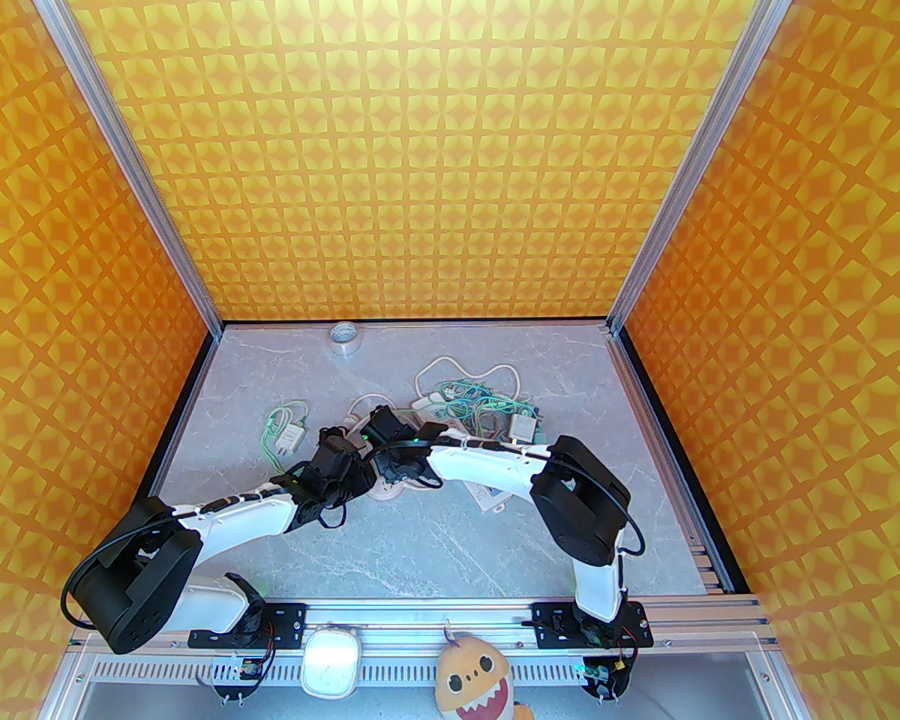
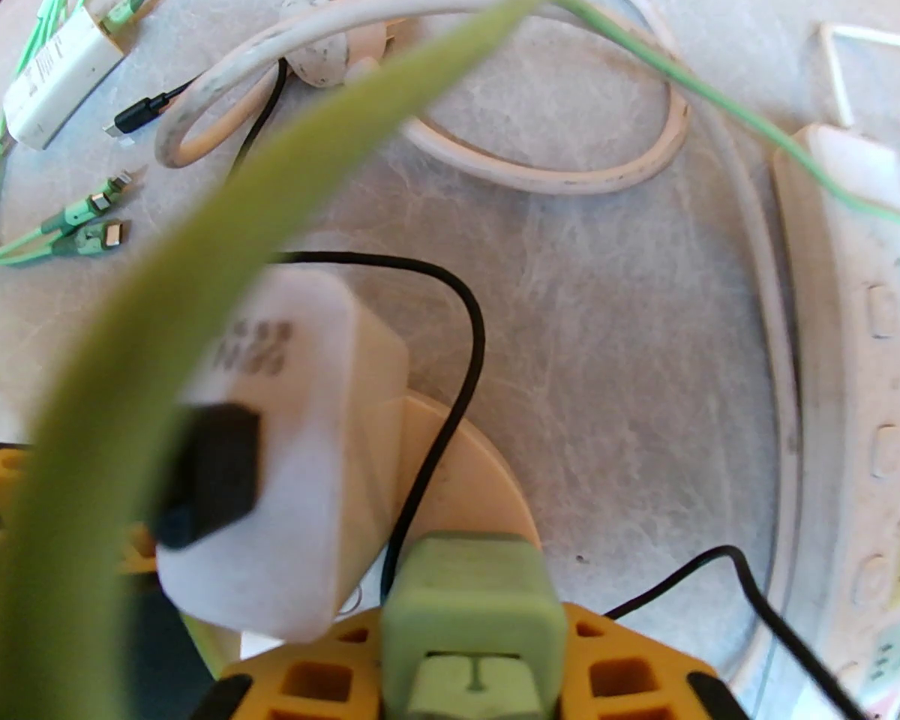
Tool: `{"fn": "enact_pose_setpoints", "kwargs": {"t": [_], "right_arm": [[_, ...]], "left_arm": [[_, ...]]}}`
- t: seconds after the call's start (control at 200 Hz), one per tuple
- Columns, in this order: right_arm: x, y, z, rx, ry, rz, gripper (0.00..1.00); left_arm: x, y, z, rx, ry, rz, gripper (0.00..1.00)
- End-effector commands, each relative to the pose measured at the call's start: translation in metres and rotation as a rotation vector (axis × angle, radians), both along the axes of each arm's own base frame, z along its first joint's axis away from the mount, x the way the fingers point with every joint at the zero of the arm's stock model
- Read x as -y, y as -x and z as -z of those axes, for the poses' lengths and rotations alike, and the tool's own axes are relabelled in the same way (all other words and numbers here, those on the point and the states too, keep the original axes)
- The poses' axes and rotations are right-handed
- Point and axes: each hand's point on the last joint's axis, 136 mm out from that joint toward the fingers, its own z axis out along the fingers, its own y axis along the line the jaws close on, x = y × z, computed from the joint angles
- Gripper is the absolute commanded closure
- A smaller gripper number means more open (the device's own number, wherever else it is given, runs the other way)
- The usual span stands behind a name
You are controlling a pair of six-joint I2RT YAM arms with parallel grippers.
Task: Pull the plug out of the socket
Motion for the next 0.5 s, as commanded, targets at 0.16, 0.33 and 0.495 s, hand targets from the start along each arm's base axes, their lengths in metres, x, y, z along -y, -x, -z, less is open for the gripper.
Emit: {"fn": "enact_pose_setpoints", "kwargs": {"t": [0.16, 0.33, 0.495], "right_arm": [[-0.042, 0.02, -0.023, 0.048, -0.084, -0.103, 0.72], [-0.037, 0.011, -0.04, -0.027, -0.279, -0.061, 0.72], [-0.029, 0.004, -0.047, -0.092, -0.407, -0.024, 0.72]], "left_arm": [[-0.045, 0.06, 0.065, -0.269, -0.238, 0.024, 0.7], [-0.044, 0.059, 0.065, -0.267, -0.237, 0.023, 0.7], [-0.046, 0.061, 0.066, -0.271, -0.24, 0.024, 0.7]]}}
